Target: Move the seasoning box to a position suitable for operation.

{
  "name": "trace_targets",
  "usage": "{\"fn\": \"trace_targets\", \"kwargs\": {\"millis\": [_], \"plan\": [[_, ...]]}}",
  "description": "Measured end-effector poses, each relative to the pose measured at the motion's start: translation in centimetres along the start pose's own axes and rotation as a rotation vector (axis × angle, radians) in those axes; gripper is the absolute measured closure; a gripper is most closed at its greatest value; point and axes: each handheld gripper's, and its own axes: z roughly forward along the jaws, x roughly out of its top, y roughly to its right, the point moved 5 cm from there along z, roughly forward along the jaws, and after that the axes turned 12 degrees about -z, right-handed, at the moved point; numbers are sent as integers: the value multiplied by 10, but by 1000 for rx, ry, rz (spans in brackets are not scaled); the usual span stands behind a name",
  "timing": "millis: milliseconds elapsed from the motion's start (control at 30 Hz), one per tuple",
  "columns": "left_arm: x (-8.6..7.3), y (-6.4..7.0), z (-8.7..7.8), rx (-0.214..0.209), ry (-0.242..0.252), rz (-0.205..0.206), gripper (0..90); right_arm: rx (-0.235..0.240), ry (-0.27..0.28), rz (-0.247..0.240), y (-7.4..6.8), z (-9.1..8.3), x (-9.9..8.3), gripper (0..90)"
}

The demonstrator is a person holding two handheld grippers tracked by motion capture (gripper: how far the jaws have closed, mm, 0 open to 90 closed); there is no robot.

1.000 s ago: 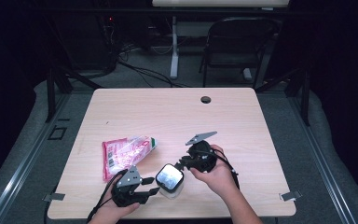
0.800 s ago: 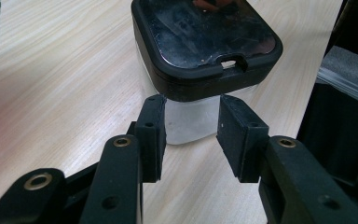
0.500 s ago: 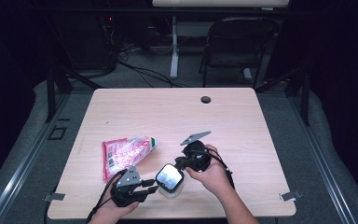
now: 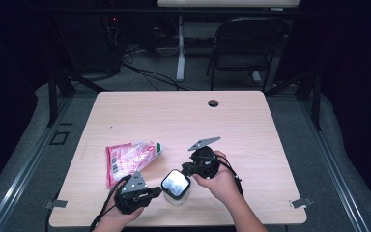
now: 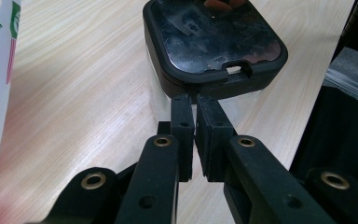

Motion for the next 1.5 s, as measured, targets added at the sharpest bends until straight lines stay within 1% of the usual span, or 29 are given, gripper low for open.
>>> {"fn": "trace_targets", "kwargs": {"millis": [33,100,133,200,233,300,467,500,533,567,600,667,700,733,767,833,867,900,933,967,1000,1033,1067,1133,1267,1333,1433,1467,1500], "plan": [[1,0,-1,5,9,3,853,0,1,0,0,0,0,883],[2,1,-3,-9,23,-5,854,2,-1,2,0,0,-1,883],[3,1,-4,-8,29,0,853,-1,0,6,0,0,-1,883],[5,2,-4,-9,36,-1,852,1,4,12,0,0,-1,883],[5,2,-4,1,34,1,852,1,3,16,0,0,-1,883],[6,3,-3,-6,37,3,848,4,6,21,0,0,-1,883],[13,4,-6,-2,59,4,835,2,3,22,1,0,-1,881],[14,4,-6,1,61,7,827,0,-2,22,1,0,-1,872],[15,5,-6,0,62,5,827,-5,-4,22,1,0,0,837],[16,5,-7,2,65,7,827,-5,-4,22,1,0,0,837],[17,5,-7,3,67,5,827,-6,-6,22,1,0,0,806],[19,5,-7,3,69,4,827,23,6,10,-2,-5,2,783],[20,6,-8,2,65,3,827,23,6,10,-2,-5,2,783],[21,6,-7,2,68,2,827,33,17,6,-5,-9,4,753],[21,6,-7,4,65,4,827,33,17,6,-5,-9,4,753],[23,6,-7,5,65,-2,826,57,10,-4,-10,-13,4,728],[24,6,-7,4,61,0,826,57,10,-4,-10,-13,4,728],[25,6,-7,5,62,-1,826,63,9,-13,-12,-14,4,712],[26,6,-7,4,61,-3,825,69,2,-12,-15,-15,4,702],[27,6,-7,5,62,-5,825,81,12,-14,-17,-16,4,686],[27,6,-7,6,57,-4,824,106,2,-19,-21,-19,5,652],[29,6,-7,9,57,-5,824,121,6,-24,-24,-20,5,632],[30,6,-7,13,57,-4,824,121,6,-24,-24,-20,5,632],[33,6,-8,9,60,-4,824,143,-2,-29,-29,-22,6,606],[36,4,-8,13,54,-6,822,153,-17,-46,-36,-25,9,551],[38,3,-7,19,49,-4,821,153,-21,-57,-38,-27,11,544],[39,2,-7,25,47,-10,819,135,-27,-63,-41,-27,12,516],[40,2,-7,21,47,-11,819,137,-20,-66,-41,-27,13,501],[41,2,-7,20,52,-14,816,150,-20,-67,-42,-28,14,494]]}}
